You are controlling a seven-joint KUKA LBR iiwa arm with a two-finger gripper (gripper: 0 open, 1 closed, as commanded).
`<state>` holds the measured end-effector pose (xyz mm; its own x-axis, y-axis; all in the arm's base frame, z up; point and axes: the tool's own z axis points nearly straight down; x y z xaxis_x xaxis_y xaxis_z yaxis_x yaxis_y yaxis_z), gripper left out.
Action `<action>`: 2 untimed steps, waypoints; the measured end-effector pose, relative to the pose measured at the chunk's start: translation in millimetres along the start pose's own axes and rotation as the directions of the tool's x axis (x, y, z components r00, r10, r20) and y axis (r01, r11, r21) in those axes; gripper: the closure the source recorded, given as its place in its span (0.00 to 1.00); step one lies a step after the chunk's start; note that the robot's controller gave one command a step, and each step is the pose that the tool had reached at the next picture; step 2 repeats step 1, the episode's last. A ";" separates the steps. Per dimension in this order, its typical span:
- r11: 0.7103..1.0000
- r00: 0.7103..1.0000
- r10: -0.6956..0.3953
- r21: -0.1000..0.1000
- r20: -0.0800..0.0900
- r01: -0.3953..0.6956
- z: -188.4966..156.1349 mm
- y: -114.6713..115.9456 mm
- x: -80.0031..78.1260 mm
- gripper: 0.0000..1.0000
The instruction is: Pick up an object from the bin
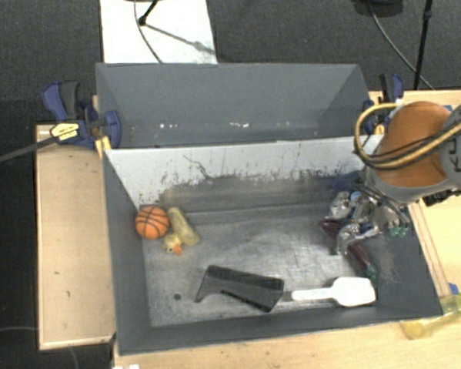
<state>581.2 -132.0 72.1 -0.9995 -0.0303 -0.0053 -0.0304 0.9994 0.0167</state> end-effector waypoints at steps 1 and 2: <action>0.995 0.995 -0.102 0.017 -0.003 0.103 -132.7 49.0 -8.4 1.00; 0.995 0.995 -0.102 0.017 -0.003 0.103 -132.7 49.0 -8.4 1.00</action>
Offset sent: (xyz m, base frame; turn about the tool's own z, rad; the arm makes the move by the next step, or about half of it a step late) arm 0.0000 0.0000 0.0000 0.0000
